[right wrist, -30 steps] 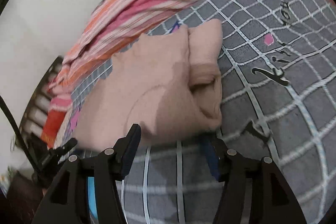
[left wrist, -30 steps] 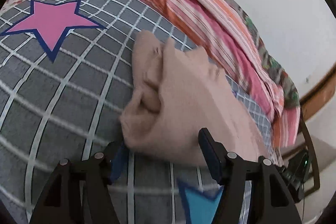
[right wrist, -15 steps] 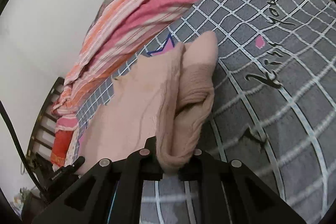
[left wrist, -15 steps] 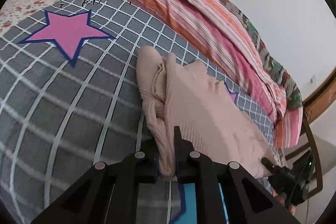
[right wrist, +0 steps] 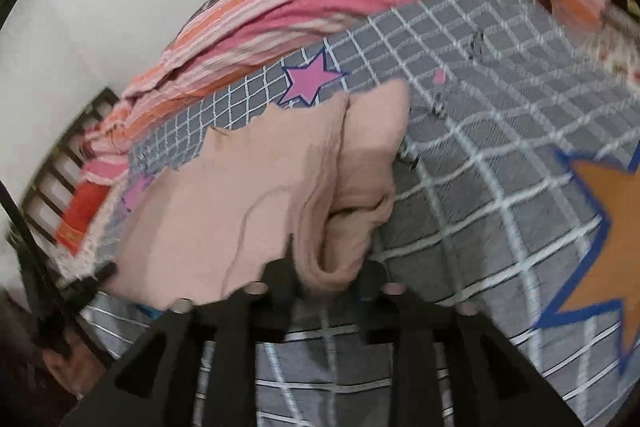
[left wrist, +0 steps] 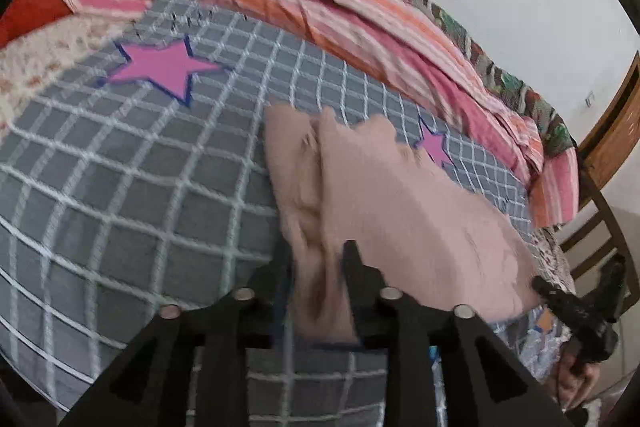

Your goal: Fold small clothes

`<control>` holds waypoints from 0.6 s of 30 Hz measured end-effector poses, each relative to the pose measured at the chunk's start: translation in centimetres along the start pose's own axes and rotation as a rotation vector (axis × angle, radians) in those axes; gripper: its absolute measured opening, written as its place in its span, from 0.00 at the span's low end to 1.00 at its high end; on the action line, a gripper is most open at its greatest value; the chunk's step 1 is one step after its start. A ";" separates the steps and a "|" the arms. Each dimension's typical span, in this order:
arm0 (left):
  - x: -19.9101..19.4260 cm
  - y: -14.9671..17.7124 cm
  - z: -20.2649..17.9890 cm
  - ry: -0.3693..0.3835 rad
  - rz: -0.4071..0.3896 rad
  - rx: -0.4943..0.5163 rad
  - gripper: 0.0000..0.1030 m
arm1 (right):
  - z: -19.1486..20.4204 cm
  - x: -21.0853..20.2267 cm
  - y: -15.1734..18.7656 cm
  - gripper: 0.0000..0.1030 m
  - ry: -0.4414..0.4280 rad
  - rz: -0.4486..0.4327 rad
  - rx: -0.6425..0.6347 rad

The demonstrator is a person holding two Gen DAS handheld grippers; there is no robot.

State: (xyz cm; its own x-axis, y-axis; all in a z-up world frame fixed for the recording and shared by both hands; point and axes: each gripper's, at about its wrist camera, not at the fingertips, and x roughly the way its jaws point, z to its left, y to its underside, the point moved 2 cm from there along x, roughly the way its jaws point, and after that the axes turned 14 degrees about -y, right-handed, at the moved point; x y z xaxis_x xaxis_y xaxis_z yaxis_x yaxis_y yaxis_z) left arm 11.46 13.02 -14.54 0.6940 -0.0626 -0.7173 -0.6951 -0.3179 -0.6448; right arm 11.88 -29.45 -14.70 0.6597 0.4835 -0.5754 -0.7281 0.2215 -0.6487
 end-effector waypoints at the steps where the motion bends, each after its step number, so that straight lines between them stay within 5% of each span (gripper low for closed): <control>1: -0.2 -0.5 0.1 -0.008 -0.019 0.005 0.40 | 0.2 -0.5 -0.5 0.40 0.014 -0.027 -0.024; 5: 0.1 -3.6 -1.0 0.011 -0.061 0.038 0.48 | 0.8 -0.3 -3.3 0.48 0.029 -0.083 -0.066; 10: 3.4 -7.1 -4.3 0.010 -0.062 0.109 0.48 | 0.4 5.3 -7.0 0.48 0.065 0.000 -0.072; 15: 8.5 -8.7 -6.4 -0.114 -0.012 0.170 0.47 | -1.2 9.9 -8.8 0.48 0.113 0.071 -0.053; 18: 10.7 -8.4 -6.6 -0.143 0.010 0.174 0.29 | -2.4 12.6 -9.2 0.38 0.190 0.156 -0.037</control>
State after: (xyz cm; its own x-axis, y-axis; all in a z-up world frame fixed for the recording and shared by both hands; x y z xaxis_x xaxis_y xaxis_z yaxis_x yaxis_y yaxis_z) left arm 25.95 8.75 -15.04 0.6622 0.0740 -0.7457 -0.7320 -0.1490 -0.6648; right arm 27.37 -27.46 -17.20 0.5657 0.3411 -0.7508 -0.8188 0.1239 -0.5606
